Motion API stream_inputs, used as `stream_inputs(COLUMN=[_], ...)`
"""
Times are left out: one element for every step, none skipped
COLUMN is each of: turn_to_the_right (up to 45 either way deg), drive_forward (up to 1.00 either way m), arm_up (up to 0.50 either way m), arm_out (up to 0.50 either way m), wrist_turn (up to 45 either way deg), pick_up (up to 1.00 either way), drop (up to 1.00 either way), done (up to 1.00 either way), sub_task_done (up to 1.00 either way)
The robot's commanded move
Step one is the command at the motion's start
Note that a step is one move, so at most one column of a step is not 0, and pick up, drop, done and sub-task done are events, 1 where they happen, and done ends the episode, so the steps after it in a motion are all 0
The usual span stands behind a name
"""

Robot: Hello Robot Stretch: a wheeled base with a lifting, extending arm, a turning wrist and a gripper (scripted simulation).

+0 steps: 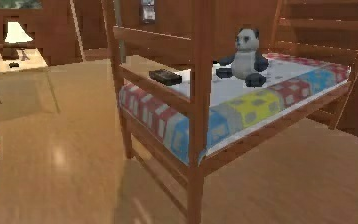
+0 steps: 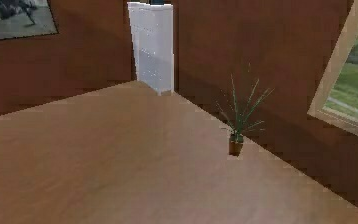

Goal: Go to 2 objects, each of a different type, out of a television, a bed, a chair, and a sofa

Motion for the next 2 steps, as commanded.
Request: stream_inputs(turn_to_the_right=[18.0, 0.0], drive_forward=[0.0, 0.0], arm_up=[0.0, 0.0], arm_out=[0.0, 0.0], wrist_turn=[0.0, 0.0], pick_up=[0.0, 0.0], drop=[0.0, 0.0], done=[0.0, 0.0], sub_task_done=[0.0, 1.0])
